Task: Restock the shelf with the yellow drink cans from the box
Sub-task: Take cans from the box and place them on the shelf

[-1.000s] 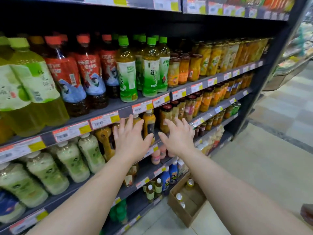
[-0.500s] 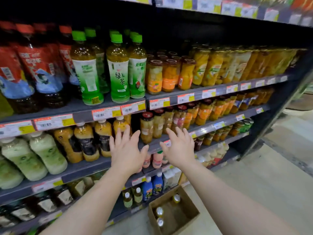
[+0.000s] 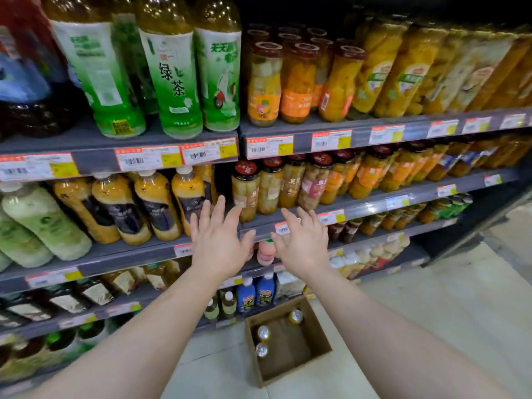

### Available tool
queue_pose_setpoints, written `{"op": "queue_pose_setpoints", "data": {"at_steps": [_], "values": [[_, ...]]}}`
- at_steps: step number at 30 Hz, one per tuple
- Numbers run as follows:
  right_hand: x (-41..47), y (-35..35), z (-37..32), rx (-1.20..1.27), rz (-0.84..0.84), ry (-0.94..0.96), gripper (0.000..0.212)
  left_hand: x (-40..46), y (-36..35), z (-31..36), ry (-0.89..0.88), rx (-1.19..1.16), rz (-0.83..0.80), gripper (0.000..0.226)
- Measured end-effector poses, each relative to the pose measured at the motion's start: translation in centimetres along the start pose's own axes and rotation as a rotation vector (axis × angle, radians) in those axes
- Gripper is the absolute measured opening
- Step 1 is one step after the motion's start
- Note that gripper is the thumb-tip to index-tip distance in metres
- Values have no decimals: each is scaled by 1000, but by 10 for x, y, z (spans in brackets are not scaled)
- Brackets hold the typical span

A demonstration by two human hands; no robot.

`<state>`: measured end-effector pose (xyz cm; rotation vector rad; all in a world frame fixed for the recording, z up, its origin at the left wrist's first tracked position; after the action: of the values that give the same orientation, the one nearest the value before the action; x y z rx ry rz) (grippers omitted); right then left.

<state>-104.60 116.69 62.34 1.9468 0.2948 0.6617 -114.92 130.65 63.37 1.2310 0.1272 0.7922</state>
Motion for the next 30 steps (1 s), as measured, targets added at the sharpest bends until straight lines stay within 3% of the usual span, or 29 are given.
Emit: {"op": "queue_pose_setpoints", "data": {"at_steps": [4, 10, 17, 24, 30], "values": [[3, -17, 23, 45, -21, -12, 59, -1, -25, 8, -12, 19, -17, 62], [6, -54, 54, 111, -94, 67, 57, -12, -59, 11, 91, 51, -9, 69], [-8, -104, 96, 140, -156, 218, 61, -42, -118, 17, 222, 53, 18, 59], [-31, -185, 138, 153, -203, 212, 58, -76, -194, 0, 189, 82, 26, 65], [-70, -276, 178, 204, -145, 220, 58, -112, -293, -47, 152, 6, 57, 66]]}}
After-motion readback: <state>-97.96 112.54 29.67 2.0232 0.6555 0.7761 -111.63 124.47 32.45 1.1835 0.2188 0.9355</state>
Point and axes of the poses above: each hand's wrist, its own x-axis towards the middle knuckle, its own y-axis out of the back of the hand, z = x × y, the point moved 10 cm from there along x, towards the middle knuckle, and after that the axes turned 11 degrees about z, right-handed, at the moved point
